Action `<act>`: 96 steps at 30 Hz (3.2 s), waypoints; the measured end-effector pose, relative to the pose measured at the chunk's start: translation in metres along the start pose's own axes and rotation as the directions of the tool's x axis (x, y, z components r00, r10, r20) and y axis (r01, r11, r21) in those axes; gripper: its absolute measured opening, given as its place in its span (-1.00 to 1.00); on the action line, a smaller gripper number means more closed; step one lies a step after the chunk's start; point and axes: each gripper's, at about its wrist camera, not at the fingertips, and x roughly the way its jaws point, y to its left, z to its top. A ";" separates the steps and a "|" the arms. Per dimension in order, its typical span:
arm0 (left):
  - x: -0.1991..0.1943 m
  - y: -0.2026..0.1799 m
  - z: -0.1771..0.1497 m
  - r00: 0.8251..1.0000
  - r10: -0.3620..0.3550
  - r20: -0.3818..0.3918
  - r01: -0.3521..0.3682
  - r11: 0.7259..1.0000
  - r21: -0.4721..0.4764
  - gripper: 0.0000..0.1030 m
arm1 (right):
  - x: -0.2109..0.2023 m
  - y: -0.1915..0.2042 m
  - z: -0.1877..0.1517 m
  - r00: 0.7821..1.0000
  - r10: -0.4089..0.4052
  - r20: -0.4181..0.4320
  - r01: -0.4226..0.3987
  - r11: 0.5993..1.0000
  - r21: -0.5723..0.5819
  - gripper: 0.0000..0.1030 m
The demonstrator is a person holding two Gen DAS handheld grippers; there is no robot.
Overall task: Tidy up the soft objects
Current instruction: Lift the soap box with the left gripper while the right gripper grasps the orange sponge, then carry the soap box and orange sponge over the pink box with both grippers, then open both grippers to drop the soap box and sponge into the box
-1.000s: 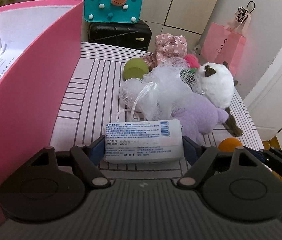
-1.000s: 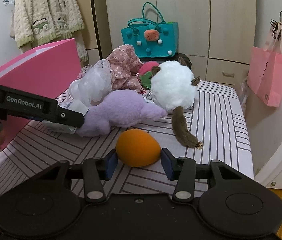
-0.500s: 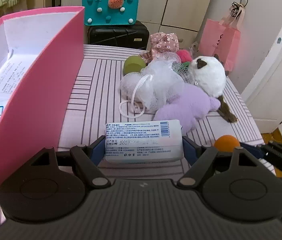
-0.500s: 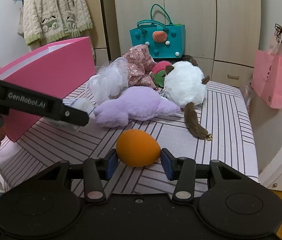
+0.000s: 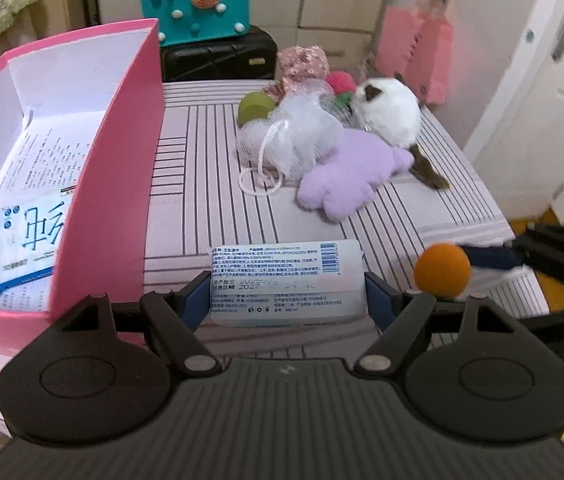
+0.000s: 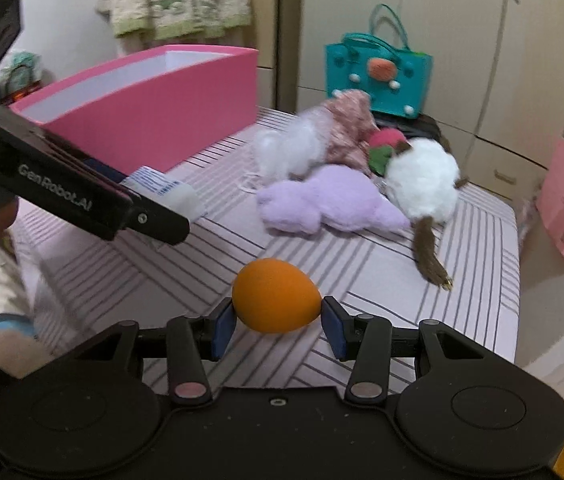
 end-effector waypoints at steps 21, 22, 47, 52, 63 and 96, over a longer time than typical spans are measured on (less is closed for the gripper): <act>-0.097 0.003 0.008 0.987 -0.092 -0.131 0.110 0.984 0.137 0.51 | -0.067 0.033 0.047 0.983 0.157 -0.090 -0.164 0.983 -0.080 0.01; -0.101 0.004 0.007 0.987 -0.087 -0.134 0.106 0.984 0.142 0.51 | -0.069 0.035 0.049 0.981 0.169 -0.093 -0.176 0.981 -0.082 0.01; -0.141 0.121 0.033 0.987 -0.114 0.111 0.118 0.992 -0.036 0.51 | -0.004 0.091 0.148 0.968 0.252 0.024 -0.242 0.950 -0.195 0.01; -0.119 0.147 0.051 0.992 -0.042 0.121 0.051 0.997 -0.065 0.51 | 0.015 0.097 0.178 0.967 0.245 0.070 -0.221 0.944 -0.246 0.01; -0.053 0.178 0.108 0.998 0.039 0.052 -0.038 0.999 -0.008 0.51 | 0.092 0.104 0.230 0.982 0.186 0.035 -0.153 0.891 -0.428 0.01; 0.051 0.213 0.156 0.991 0.084 -0.107 -0.087 0.996 -0.024 0.61 | 0.182 0.086 0.254 0.983 0.125 -0.136 -0.177 0.847 -0.501 0.19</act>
